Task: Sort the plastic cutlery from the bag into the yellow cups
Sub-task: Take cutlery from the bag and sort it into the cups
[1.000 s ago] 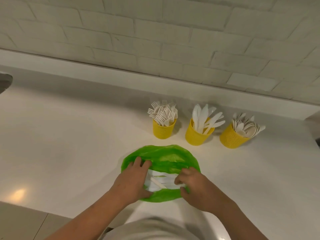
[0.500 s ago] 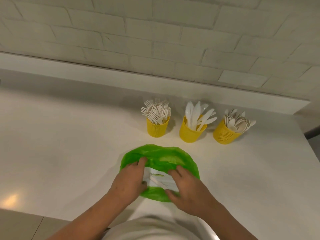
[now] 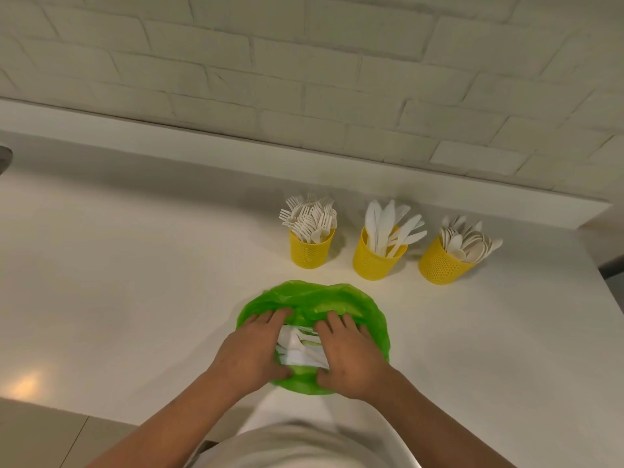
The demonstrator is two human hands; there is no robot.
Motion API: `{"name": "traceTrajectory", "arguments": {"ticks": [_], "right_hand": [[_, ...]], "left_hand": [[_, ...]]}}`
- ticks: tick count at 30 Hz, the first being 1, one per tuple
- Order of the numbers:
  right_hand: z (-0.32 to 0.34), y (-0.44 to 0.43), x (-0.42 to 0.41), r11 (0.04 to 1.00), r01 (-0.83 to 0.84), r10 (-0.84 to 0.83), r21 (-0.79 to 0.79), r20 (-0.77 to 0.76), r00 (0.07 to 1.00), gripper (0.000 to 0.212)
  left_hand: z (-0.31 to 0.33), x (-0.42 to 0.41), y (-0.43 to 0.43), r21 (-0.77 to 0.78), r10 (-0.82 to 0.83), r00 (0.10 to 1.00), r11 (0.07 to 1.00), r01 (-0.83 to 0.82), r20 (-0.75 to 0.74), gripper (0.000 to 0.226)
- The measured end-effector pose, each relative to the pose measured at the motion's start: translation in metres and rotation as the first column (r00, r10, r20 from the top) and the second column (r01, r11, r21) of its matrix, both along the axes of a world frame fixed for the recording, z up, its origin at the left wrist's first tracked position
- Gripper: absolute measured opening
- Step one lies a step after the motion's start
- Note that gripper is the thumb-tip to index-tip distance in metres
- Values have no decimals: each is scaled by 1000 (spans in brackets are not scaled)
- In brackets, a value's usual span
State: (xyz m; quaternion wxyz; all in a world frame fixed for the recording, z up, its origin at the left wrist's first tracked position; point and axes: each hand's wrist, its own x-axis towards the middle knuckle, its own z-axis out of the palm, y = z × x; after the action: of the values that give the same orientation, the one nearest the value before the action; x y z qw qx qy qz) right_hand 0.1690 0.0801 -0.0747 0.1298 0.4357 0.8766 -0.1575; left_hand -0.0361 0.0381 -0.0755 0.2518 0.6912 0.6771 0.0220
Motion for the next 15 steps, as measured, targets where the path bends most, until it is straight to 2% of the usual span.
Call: {"name": "traceTrajectory", "arguments": {"ticks": [3, 7, 12, 15], "right_hand": [[3, 3, -8, 999, 23, -21, -42, 56, 998, 66], [-3, 4, -18, 999, 41, -40, -7, 93, 995, 58], [-8, 8, -19, 998, 64, -64, 11, 77, 995, 41], [-12, 7, -14, 997, 56, -57, 55, 12, 998, 39]], "left_hand": [[0, 2, -2, -13, -41, 998, 999, 40, -50, 118], [3, 2, -1, -34, -26, 998, 999, 24, -58, 127], [6, -1, 2, -57, 12, 999, 998, -15, -53, 131], [5, -4, 5, -76, 47, 998, 996, -49, -39, 133]]}}
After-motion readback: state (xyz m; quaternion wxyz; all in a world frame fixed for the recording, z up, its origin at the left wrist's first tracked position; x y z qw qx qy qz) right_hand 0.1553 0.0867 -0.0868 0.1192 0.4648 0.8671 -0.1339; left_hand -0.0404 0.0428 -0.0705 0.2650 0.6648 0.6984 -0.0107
